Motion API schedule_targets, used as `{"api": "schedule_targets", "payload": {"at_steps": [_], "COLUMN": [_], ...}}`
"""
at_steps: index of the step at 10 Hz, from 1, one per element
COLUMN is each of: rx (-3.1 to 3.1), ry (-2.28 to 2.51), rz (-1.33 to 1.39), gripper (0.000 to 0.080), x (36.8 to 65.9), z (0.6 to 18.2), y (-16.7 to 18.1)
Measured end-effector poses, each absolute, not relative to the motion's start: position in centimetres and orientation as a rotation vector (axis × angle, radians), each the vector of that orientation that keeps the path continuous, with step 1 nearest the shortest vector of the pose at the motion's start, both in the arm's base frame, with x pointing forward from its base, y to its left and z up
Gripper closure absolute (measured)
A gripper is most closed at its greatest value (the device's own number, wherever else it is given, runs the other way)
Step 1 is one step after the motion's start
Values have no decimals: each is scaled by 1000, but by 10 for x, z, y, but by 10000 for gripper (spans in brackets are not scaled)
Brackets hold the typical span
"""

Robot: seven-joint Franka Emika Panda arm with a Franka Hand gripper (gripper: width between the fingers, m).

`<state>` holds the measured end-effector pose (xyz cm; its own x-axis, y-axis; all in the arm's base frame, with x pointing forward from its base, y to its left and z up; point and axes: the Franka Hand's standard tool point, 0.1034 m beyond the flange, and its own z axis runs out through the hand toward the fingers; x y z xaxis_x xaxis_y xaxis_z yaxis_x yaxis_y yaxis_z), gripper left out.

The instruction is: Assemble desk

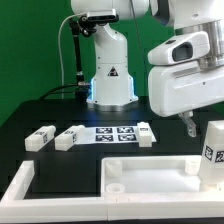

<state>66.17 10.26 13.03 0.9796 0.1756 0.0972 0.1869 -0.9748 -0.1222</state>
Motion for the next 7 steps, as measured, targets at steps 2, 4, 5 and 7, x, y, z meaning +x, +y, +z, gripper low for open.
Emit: {"api": "schedule_targets", "payload": {"at_steps": [2, 4, 5, 7], "rx": [-2996, -2996, -2996, -3010], "ry": [-273, -273, -273, -232], "rz": [-131, -130, -130, 6], "gripper": [150, 150, 150, 150], "x": [670, 669, 669, 670], "z": [130, 130, 129, 124], "y": [104, 104, 104, 101]}}
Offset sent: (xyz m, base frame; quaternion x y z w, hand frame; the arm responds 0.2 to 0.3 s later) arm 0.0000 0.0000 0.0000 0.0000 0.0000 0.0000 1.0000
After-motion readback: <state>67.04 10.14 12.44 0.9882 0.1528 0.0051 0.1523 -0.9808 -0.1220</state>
